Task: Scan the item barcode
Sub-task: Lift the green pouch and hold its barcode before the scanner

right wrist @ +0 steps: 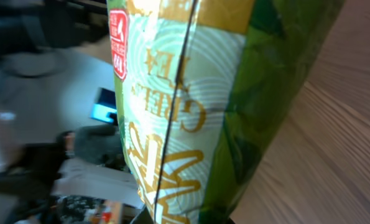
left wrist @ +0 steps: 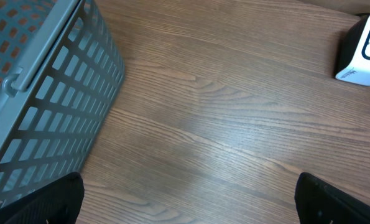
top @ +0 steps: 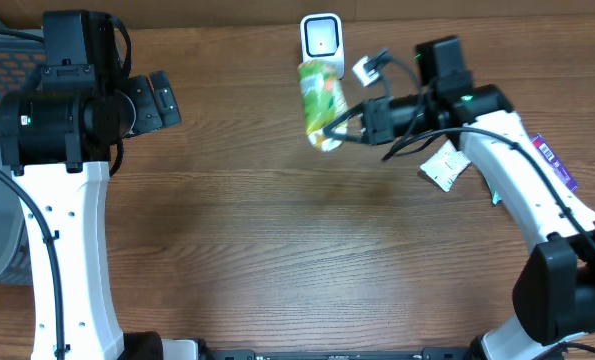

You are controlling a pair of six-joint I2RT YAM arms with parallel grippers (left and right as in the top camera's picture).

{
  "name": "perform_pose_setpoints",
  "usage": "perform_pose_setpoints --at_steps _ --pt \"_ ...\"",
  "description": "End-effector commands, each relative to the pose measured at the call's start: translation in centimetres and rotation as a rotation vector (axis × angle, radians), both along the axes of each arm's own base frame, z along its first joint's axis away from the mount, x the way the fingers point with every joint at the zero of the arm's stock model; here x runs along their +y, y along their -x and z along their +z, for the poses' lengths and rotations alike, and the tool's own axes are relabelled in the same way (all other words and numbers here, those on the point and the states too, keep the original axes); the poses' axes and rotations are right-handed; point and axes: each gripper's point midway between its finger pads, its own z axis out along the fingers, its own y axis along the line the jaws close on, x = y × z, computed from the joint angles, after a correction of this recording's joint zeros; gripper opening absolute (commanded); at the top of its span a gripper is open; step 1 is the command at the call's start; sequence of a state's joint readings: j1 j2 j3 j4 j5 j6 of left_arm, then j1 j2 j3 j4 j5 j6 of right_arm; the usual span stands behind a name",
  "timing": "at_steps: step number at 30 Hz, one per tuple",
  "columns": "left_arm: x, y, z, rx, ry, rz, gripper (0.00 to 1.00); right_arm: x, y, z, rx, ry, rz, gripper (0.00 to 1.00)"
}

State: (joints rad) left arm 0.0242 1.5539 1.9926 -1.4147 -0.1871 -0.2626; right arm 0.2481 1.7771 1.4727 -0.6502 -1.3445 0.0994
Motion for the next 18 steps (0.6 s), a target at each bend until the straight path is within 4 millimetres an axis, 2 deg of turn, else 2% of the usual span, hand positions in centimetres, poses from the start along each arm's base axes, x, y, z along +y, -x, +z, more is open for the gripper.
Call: perform_pose_setpoints --at_steps 1,18 --pt "-0.1 0.3 1.2 -0.041 0.011 0.009 0.99 -1.2 2.0 5.3 -0.037 -0.184 0.12 0.04" --pt "-0.1 0.3 1.2 -0.04 0.01 0.009 0.99 -1.5 0.8 6.1 -0.084 -0.185 0.106 0.04"
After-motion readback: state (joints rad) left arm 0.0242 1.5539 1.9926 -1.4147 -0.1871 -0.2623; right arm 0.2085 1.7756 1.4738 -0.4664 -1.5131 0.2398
